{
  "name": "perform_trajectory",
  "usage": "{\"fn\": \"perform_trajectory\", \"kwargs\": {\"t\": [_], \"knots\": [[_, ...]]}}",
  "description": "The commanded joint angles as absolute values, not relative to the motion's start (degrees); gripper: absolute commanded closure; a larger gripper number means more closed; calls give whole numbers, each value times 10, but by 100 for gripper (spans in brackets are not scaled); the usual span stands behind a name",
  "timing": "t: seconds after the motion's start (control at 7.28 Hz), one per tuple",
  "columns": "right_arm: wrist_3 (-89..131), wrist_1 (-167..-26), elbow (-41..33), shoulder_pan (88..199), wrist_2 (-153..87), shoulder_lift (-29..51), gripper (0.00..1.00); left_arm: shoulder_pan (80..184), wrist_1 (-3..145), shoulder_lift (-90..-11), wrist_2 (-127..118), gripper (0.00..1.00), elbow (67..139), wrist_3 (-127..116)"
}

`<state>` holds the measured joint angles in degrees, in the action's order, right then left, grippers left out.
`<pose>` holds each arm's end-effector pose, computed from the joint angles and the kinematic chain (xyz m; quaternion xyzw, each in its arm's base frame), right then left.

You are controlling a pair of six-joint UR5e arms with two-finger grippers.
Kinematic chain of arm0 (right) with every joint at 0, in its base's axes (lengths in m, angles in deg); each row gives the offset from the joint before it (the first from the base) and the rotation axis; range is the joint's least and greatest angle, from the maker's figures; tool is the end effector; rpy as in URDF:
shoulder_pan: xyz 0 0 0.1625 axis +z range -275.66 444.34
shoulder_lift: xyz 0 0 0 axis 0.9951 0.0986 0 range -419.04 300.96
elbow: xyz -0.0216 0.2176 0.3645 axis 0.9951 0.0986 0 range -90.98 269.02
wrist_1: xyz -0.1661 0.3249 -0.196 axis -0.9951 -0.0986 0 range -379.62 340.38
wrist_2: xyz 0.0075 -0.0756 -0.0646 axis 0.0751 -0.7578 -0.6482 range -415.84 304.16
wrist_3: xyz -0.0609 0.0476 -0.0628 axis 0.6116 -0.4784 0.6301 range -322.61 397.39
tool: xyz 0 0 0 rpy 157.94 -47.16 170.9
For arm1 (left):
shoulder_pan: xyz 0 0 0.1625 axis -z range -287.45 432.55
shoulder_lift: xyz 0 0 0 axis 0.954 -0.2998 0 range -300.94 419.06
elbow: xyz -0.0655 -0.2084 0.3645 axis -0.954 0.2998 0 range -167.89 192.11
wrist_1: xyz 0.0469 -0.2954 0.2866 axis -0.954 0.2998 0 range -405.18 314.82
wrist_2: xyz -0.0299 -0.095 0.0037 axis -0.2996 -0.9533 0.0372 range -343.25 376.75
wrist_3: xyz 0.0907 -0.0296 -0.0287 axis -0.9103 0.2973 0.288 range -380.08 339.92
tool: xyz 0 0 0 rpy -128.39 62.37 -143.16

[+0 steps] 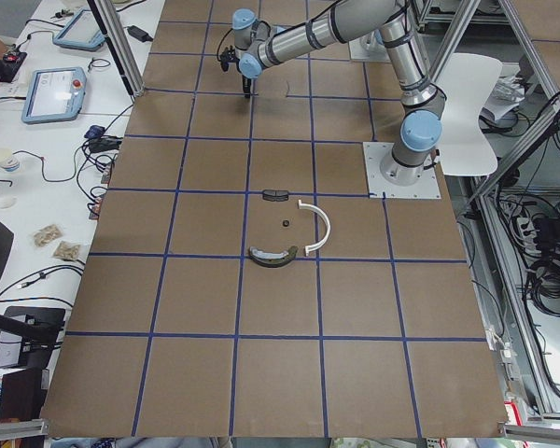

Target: Place bearing gear from tray to pile

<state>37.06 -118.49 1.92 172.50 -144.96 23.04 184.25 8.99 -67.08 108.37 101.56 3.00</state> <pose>0.1169 -0.5596 0.4565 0.0187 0.9992 -0.0338 0.0073 -0.3688 -0.5740 0.1782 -0.0121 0.9998 -0.0073 0.0123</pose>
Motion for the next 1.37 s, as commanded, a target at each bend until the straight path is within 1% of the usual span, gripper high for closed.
{"fn": "perform_trajectory", "kwargs": {"t": [0.0, 0.27, 0.41, 0.69, 0.82, 1.1, 1.24], "knots": [[373, -1185, 19, 1725, -1451, 230, 0, 1804, 146, -640, 1086, 91, 1012, 2], [374, -1185, 20, 1725, -1450, 231, 0, 1731, 210, -588, 1131, 91, 1022, -62], [374, -1185, 21, 1725, -1451, 231, 0, 1687, 220, -566, 1136, 91, 1042, -81], [373, -1187, 21, 1725, -1451, 230, 0, 1594, 212, -535, 1136, 91, 1096, -221], [374, -1186, 21, 1725, -1452, 231, 0, 1552, 190, -514, 1136, 93, 1132, -298], [375, -1185, 26, 1725, -1454, 231, 0, 1484, 144, -456, 1163, 93, 1211, -405], [375, -1185, 25, 1725, -1455, 233, 0, 1434, 113, -442, 1158, 93, 1251, -439]]}}
